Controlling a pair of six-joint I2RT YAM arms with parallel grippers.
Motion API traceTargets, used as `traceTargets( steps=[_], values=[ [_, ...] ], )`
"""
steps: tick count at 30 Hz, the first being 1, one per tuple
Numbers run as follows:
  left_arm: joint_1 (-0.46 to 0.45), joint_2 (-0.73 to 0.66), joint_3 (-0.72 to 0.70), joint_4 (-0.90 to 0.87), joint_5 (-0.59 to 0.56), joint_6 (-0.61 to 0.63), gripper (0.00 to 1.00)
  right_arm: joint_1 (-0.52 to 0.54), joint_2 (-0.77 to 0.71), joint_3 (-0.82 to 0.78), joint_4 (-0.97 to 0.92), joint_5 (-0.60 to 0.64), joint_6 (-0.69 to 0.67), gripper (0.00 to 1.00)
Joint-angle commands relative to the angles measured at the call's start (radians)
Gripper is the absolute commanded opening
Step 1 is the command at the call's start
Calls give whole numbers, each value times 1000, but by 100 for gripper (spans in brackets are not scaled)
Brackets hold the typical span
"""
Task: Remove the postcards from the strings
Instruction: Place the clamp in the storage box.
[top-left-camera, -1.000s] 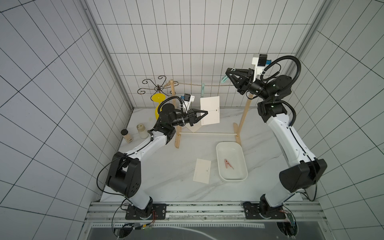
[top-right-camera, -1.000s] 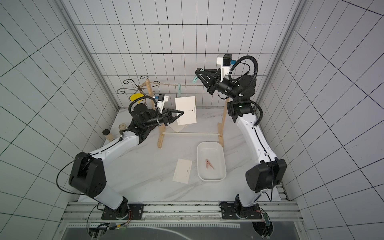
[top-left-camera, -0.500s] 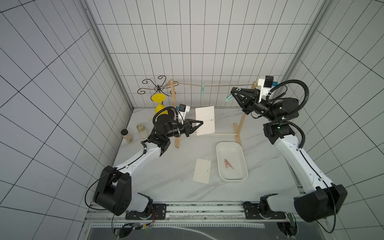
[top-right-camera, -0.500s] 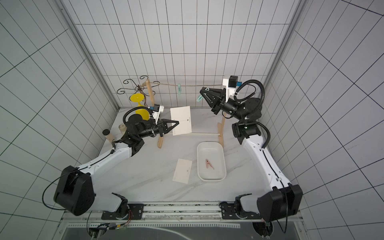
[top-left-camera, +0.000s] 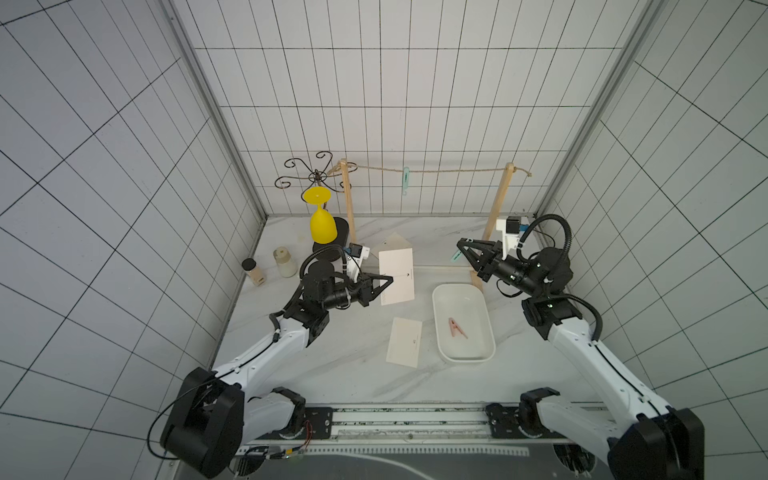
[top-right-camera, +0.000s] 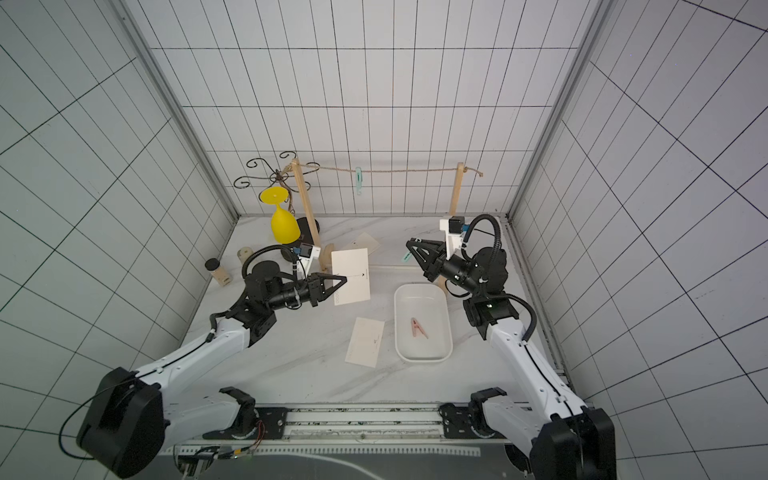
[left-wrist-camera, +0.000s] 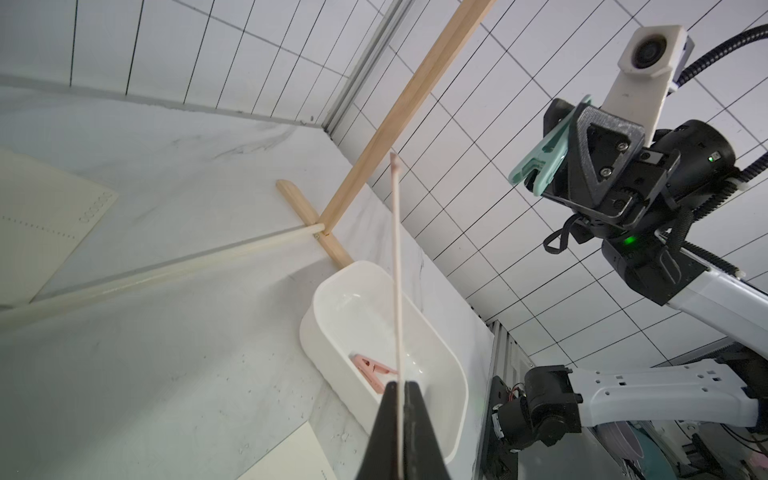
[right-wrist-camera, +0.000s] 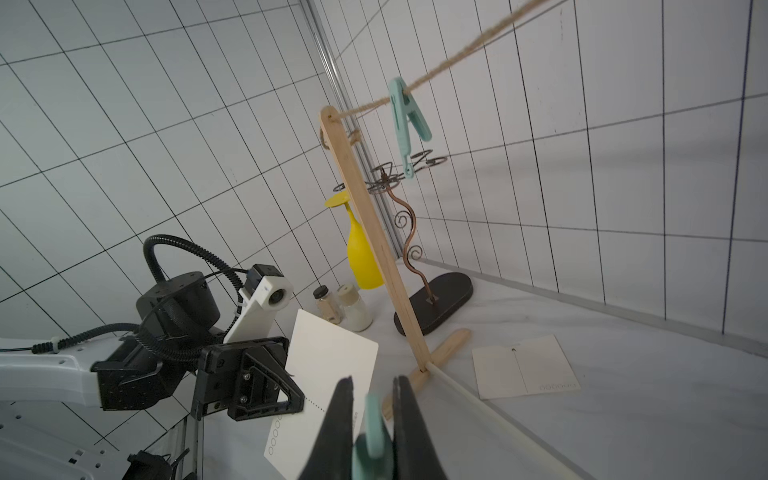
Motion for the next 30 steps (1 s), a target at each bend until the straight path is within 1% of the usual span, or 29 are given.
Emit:
traceTargets(
  steps=[1,5,11,15,20,29,30],
  values=[
    [-10,-16,-42,-44,-27,-10,0,10,-19,-101,-25,52,4,0],
    [-27,10,-82,-69,-30,-16,0,19,-9,-188,-35,79,16,0],
    [-57,114,-170,27,-56,-79,0,36,18,-307,-33,179,30,0],
    [-67,168,-179,39,-71,-89,0,42,62,-356,-51,226,39,0],
    [-70,205,-189,64,-80,-101,0,46,118,-397,-46,257,77,0],
    [-71,274,-213,122,-89,-128,0,59,200,-418,-50,303,105,0],
    [-71,280,-213,125,-91,-128,2,60,208,-418,-52,305,106,0]
  ],
)
